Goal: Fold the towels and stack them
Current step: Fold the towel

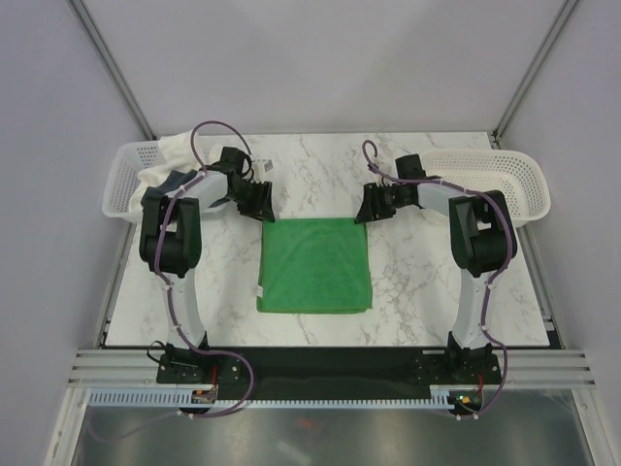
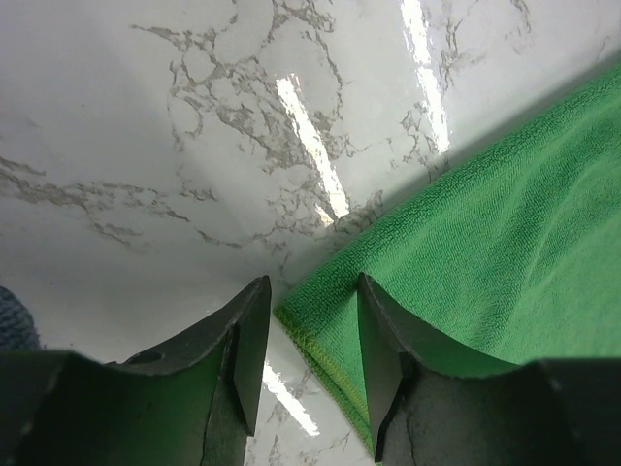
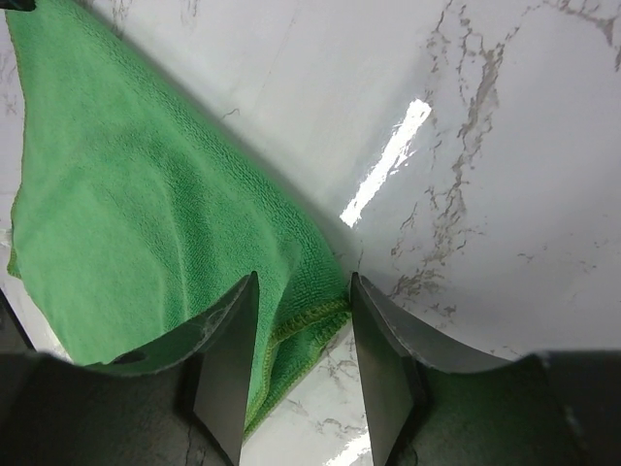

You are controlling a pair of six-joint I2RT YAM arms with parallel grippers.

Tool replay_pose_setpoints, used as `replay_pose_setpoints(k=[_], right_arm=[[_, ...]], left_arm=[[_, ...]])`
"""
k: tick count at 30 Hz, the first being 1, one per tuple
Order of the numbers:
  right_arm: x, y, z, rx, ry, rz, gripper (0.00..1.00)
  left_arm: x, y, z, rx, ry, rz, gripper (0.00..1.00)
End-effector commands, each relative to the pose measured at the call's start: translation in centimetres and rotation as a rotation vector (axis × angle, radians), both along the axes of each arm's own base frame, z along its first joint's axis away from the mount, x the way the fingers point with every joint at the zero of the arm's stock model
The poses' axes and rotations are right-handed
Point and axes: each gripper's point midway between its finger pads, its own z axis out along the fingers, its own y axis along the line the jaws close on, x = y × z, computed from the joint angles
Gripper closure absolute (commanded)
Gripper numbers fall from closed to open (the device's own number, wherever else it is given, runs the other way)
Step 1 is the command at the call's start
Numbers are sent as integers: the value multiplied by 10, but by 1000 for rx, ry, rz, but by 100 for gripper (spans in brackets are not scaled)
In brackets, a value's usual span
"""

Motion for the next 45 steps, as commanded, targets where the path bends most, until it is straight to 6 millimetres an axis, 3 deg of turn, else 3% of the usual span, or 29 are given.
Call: replay_pose_setpoints(k=[1,8,12,15,18,19,21,24,25,27,28,30,31,32,35,37,40,42,43,44,45], right_arm=[[1,-3,-1,7,4,30,48],[2,-9,-4,4,23,23,51],[5,-9,-2,23,23,27,56],[5,-9,-2,32,26,32,65],[7,-7,1,47,29,34,84],[7,-5,3,54,34,31,98],[11,-3,14,55,17,20,100],[22,-8,49,-6,-89,-27,100],[27,-9,78,-8,-147,-62,100],[36,-22,101,-66,-223,-143,100],[37,-26,129,-70,-288,-173,100],[37,-32,153,-71,-348,-218,100],[37,-35,180,-58,-417,-248,100],[35,-35,194,-43,-447,-258,100],[26,-39,243,20,-556,-323,100],[15,-39,271,62,-605,-342,100],[-4,-40,298,92,-649,-355,100],[-18,-44,297,86,-645,-361,100],[-30,-46,309,94,-674,-361,100],[-38,-48,303,89,-667,-359,100],[-45,-50,302,89,-665,-363,100]], left_arm=[[6,-2,8,-19,-33,-50,52],[7,-2,8,-19,-32,-52,58],[11,-4,11,-45,-36,-51,67],[11,-7,13,-71,-31,-56,81],[13,-9,17,-84,-32,-57,98],[14,-10,20,-93,-30,-54,98],[17,-13,35,-111,-45,-53,98],[24,-22,69,-165,-95,-52,98],[26,-23,91,-180,-130,-42,98],[31,-24,123,-190,-197,-34,98],[31,-25,147,-200,-245,-31,98],[29,-26,181,-220,-314,-34,98],[26,-30,195,-240,-336,-42,98],[20,-34,219,-258,-383,-60,98],[6,-43,251,-287,-446,-98,98],[-3,-47,259,-295,-460,-114,98],[-20,-52,270,-289,-479,-127,98],[-36,-55,280,-289,-497,-138,98],[-41,-55,284,-286,-508,-139,98],[-50,-60,283,-290,-503,-157,98],[-62,-60,295,-286,-534,-160,98]])
